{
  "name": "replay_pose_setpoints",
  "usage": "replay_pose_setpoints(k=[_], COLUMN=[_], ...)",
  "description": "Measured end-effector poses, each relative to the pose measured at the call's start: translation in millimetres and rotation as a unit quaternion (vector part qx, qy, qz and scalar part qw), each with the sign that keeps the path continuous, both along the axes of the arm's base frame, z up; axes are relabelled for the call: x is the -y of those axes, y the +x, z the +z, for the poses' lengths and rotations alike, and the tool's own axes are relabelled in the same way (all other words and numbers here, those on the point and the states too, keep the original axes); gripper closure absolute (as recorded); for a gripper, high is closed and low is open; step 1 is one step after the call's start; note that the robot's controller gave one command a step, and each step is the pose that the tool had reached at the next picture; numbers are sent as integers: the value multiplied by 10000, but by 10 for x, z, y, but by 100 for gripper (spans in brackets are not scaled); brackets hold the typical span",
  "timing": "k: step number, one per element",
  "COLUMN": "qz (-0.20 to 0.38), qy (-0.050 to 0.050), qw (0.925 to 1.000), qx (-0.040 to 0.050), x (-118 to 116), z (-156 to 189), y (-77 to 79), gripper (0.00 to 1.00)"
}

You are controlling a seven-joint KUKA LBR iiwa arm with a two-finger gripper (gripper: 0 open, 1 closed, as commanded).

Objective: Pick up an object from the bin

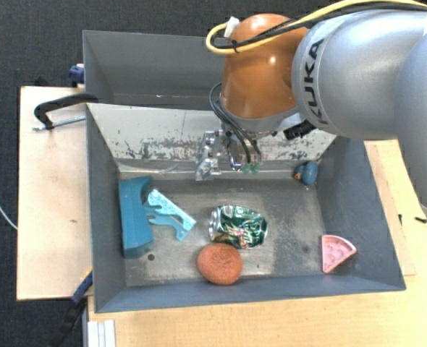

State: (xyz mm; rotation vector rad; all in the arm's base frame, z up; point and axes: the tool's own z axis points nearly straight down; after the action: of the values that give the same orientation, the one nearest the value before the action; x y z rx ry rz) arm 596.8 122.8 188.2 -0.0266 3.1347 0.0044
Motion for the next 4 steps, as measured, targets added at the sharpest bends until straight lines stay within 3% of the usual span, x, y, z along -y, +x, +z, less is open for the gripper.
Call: replay_pose_setpoints(k=[1,2,3,4], qz=[-505,-488,-208,297], qy=[-17,-7,5,-5], qw=[9987,9988,9998,9996], qx=[-60,-29,10,34], x=[430,410,650,960], z=[-286,-265,-606,-1134], y=[-425,-406,-438,-682], gripper=[0,0,0,100])
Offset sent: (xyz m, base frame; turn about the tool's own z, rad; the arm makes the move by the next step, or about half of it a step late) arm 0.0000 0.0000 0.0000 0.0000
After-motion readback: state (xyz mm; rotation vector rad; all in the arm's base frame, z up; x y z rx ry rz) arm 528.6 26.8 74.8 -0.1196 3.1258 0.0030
